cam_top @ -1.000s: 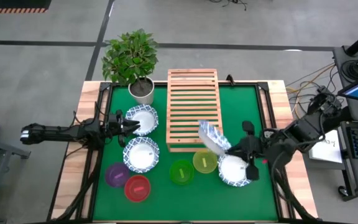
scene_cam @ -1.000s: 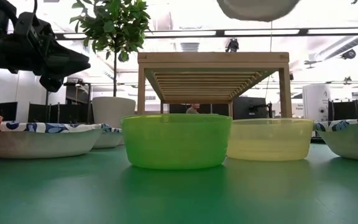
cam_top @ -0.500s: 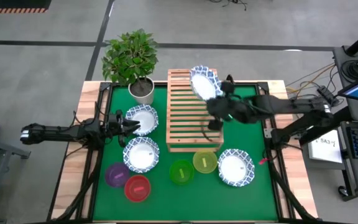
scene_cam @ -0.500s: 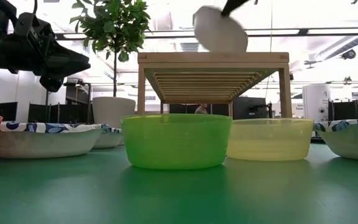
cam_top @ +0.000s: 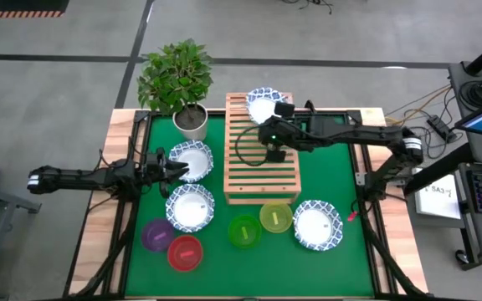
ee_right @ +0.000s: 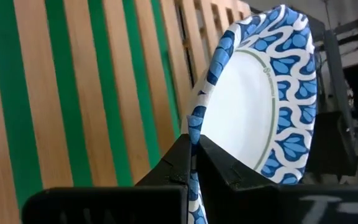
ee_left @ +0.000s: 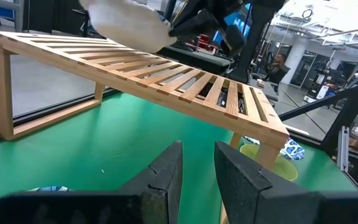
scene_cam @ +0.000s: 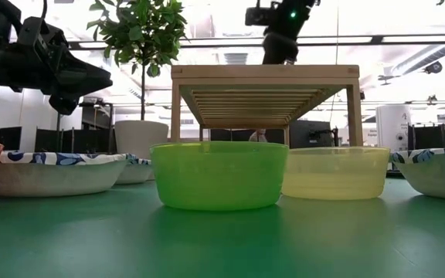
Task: Place and stack bowls onto a shelf
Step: Put the white patterned bowl on the shelf, then put the violet bowl on the shelf
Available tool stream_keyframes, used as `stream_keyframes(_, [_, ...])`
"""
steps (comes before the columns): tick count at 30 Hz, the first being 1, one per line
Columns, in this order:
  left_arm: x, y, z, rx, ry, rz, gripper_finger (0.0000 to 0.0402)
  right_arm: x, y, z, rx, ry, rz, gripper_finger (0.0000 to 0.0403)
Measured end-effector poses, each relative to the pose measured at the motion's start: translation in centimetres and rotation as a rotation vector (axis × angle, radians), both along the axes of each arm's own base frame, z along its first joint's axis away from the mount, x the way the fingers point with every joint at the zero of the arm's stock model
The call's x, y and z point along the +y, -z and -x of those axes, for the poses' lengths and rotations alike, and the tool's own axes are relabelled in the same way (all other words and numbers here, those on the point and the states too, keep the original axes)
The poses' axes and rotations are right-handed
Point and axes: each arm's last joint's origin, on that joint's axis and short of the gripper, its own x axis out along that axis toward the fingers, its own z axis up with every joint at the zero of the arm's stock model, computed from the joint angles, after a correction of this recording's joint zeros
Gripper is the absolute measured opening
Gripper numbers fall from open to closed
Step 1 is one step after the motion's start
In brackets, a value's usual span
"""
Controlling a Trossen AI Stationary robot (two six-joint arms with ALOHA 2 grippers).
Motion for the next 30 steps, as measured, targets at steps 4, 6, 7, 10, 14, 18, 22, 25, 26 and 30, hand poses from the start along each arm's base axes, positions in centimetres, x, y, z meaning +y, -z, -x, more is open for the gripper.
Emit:
stream_keyframes(4, [0.0, 0.0, 0.0, 0.0, 0.0, 0.0, 0.0076, -0.1, 1.0, -1.0, 0.02, -0.022, 0.001, 0.0015])
stream_keyframes(6, [0.0, 0.0, 0.0, 0.002, 0.0, 0.0, 0.0076, -0.2, 1.5, -1.4, 0.027, -0.023, -0.001, 0.0028])
stream_keyframes(7, [0.0, 0.0, 0.0, 0.004, 0.0, 0.0, 0.0076, -0.2, 1.7, -1.5, 0.034, -0.021, -0.003, 0.0037])
stream_keyframes(10, [0.0, 0.1, -0.1, 0.008, 0.0, 0.0, 0.0076, -0.3, 2.1, -1.7, 0.043, -0.018, -0.006, 0.0069])
stream_keyframes(14, [0.0, 0.1, -0.1, 0.012, 0.0, 0.001, 0.0076, -0.3, 2.1, -1.8, 0.032, -0.006, -0.012, 0.0112])
stream_keyframes(18, [0.0, 0.0, -0.1, 0.005, 0.0, 0.001, 0.0076, 0.1, 0.8, -1.1, -0.018, 0.01, -0.021, 0.0141])
stream_keyframes(22, [0.0, 0.0, -0.1, -0.028, -0.001, 0.113, 0.0076, 1.4, -1.3, 0.1, -0.086, 0.027, -0.052, 0.0158])
stream_keyframes(25, [0.0, 0.0, -0.1, -0.051, -0.002, 0.218, 0.0076, 2.8, -3.0, 1.4, -0.152, 0.025, -0.077, 0.0161])
stream_keyframes(26, [0.0, 0.0, -0.1, -0.058, -0.002, 0.246, 0.0076, 3.4, -3.5, 1.9, -0.167, 0.015, -0.084, 0.016])
stream_keyframes(30, [0.0, 0.0, -0.1, -0.093, -0.002, 0.362, 0.0076, 6.4, -4.9, 4.2, -0.241, -0.042, -0.131, 0.0152])
